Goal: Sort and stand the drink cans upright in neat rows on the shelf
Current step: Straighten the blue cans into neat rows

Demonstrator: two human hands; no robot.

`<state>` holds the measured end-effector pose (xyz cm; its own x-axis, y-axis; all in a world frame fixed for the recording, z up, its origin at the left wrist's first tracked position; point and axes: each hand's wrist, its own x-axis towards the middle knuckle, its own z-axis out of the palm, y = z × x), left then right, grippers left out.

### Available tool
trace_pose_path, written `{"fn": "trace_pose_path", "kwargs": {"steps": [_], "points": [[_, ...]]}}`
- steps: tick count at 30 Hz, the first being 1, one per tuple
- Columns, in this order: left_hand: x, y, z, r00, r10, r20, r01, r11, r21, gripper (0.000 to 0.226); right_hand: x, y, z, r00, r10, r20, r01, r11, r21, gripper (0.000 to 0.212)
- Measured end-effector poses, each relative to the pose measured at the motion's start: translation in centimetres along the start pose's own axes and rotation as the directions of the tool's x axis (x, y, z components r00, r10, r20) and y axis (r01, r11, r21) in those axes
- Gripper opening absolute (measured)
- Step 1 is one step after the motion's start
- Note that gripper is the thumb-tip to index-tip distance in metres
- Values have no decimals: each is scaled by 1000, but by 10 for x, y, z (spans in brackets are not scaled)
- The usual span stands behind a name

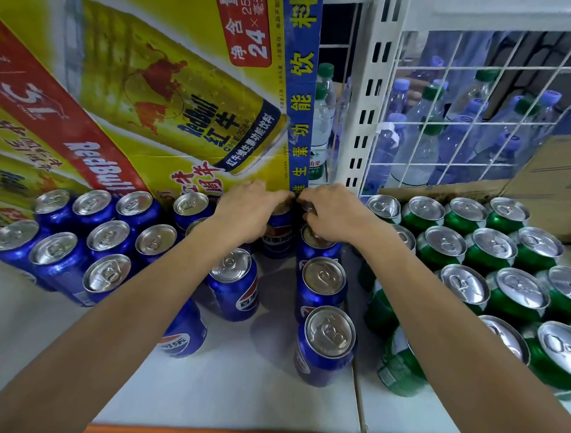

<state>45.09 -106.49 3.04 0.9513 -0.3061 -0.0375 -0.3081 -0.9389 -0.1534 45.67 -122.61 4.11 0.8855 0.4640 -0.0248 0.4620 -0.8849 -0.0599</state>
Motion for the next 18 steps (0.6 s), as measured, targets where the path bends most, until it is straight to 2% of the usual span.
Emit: {"fn": "trace_pose_path", "kwargs": {"steps": [11,18], "points": [[-6,-2,3,999,30,-41,-30,1000,-3,69,-3,-4,0,999,43,0,-43,998,44,37],[-13,3,-2,999,21,-31,-21,1000,8,55,-10,-6,-6,998,64,0,-63,991,121,35]]}}
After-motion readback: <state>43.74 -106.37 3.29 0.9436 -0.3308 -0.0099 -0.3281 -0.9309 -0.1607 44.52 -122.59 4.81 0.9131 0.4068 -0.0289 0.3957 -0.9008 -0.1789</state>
